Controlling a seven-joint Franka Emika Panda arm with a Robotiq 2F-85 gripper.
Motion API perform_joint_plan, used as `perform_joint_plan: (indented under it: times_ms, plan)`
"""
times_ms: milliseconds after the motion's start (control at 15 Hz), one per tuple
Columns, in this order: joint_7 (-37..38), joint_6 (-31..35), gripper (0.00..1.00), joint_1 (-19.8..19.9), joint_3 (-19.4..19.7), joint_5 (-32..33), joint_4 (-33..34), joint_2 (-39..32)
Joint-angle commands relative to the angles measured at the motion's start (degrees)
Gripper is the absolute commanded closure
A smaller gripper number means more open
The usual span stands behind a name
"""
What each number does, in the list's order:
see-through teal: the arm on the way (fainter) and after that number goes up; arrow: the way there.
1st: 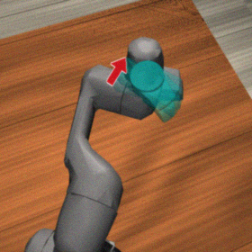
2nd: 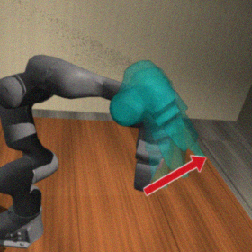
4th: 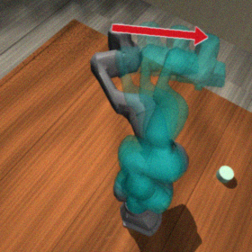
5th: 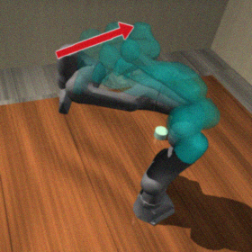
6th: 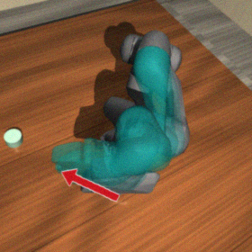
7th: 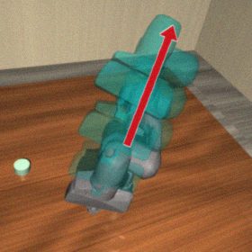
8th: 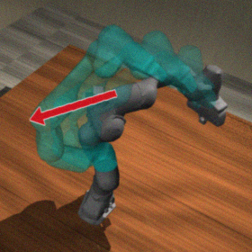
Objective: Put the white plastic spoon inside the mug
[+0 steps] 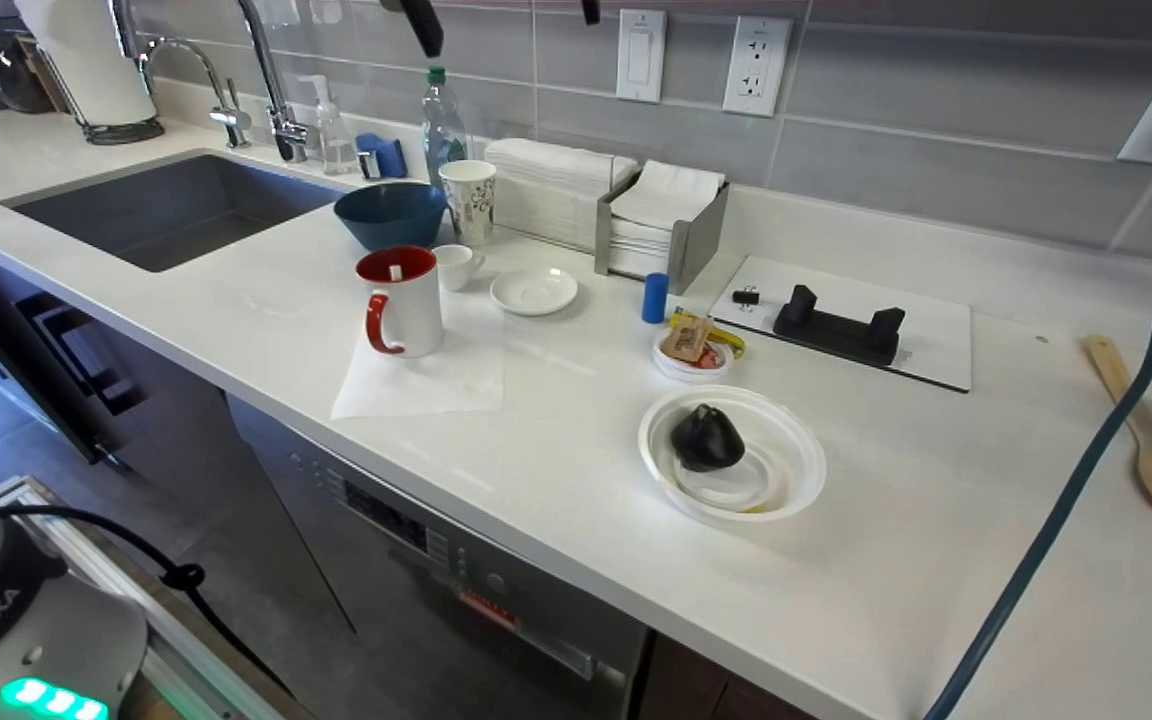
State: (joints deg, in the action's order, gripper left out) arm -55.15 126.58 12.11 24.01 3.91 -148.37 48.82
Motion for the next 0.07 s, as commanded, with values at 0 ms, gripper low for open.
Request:
perform_joint_plan:
  times_ms: [0]
  plan:
    - [0.8,-0.2,0.0,-0.6,0.5,0.6,0.2,0.0]
